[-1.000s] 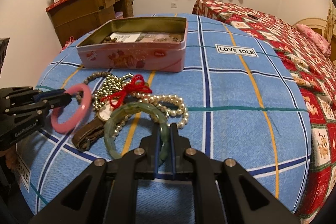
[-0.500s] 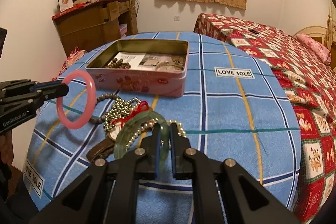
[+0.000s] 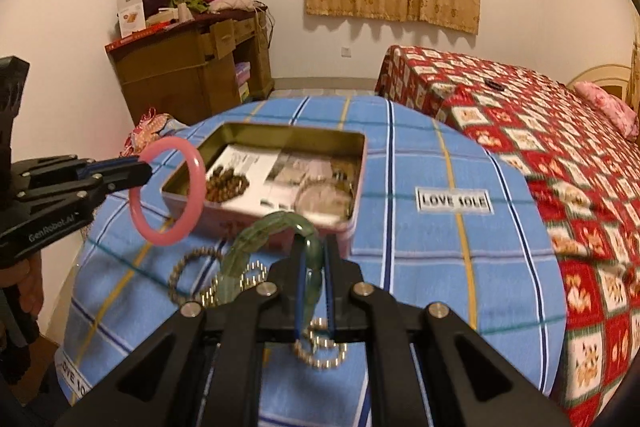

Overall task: Organize jewelry
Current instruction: 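Carry both bangles into the pink tin and open both grippers to release them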

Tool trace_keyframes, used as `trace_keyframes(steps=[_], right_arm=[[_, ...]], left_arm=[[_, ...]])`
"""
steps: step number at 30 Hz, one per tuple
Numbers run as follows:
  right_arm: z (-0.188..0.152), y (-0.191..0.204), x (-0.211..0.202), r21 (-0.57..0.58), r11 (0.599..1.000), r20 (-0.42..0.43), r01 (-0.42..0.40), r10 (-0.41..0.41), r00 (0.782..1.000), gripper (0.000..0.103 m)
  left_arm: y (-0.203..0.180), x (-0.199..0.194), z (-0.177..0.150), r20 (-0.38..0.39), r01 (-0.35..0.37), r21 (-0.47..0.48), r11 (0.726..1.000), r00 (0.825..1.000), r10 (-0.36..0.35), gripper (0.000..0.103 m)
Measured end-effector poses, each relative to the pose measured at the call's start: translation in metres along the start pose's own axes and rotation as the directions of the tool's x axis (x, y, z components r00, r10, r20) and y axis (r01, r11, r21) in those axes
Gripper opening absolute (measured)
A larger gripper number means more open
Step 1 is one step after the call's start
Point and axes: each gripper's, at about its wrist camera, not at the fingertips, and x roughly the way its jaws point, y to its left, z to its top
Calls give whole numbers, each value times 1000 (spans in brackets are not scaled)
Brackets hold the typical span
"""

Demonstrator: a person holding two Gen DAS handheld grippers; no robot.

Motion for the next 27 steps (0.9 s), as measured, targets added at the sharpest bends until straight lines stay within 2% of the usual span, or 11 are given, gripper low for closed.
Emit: trace_keyframes(steps=[9,27], right_arm=[[29,-1,22,-25,1000,3,-2,2,1000,9],[53,-4,65,-35,999,-34,10,-12,999,9]], left_arm=[[3,19,27,6,-8,4,1000,1000,8,10],[12,57,42,-31,-42,25,999,999,43,10]])
